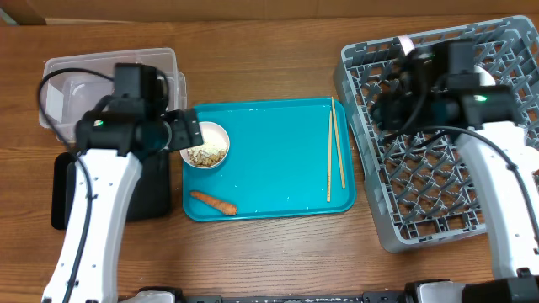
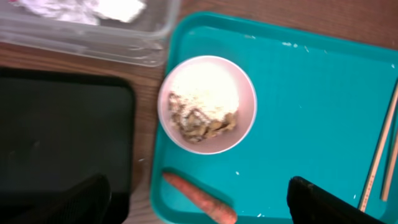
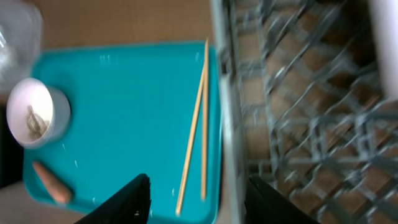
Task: Sort waste into correct bins and load items into the dishwasher
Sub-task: 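Grasp the rim of the rice bowl with the left gripper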
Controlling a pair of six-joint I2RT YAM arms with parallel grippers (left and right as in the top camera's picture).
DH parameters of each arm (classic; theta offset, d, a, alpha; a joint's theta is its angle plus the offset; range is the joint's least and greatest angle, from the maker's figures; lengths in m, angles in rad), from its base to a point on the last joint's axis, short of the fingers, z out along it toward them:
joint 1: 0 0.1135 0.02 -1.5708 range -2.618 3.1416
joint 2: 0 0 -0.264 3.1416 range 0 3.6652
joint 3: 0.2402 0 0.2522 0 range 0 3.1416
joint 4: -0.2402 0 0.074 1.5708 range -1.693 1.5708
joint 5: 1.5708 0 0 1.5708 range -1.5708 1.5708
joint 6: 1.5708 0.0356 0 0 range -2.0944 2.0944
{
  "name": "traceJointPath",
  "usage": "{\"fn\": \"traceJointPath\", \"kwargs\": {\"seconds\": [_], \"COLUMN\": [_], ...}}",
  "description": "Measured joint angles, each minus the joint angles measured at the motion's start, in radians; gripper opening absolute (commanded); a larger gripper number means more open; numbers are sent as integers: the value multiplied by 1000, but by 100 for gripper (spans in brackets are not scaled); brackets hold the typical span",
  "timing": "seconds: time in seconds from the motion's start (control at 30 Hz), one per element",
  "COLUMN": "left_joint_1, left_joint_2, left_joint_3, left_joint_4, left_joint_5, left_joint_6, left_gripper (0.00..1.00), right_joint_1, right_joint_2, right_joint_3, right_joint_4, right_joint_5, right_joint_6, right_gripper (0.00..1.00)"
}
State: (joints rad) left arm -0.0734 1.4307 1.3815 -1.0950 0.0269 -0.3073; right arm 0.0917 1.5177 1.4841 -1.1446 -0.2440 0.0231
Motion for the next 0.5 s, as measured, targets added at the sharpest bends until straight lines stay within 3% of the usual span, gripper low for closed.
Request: {"fn": "traceJointPath", "kwargs": {"seconds": [0.23,0.5], "left_joint_1": [-108,-195], "left_joint_2": [156,312], "left_joint_3": [0,0], "left_joint_4": [53,101], "left_joint_5": [11,15], "left_joint_6": [-27,-71], "left_gripper": [91,88], "right_joint_1": [132,186], "right_joint_2": [65,137], "right_joint_3": [-1,-2], "right_joint_4": [-62,-61], "right_joint_5": [43,51], "right_joint_6": [23,30], "right_gripper": [59,58]}}
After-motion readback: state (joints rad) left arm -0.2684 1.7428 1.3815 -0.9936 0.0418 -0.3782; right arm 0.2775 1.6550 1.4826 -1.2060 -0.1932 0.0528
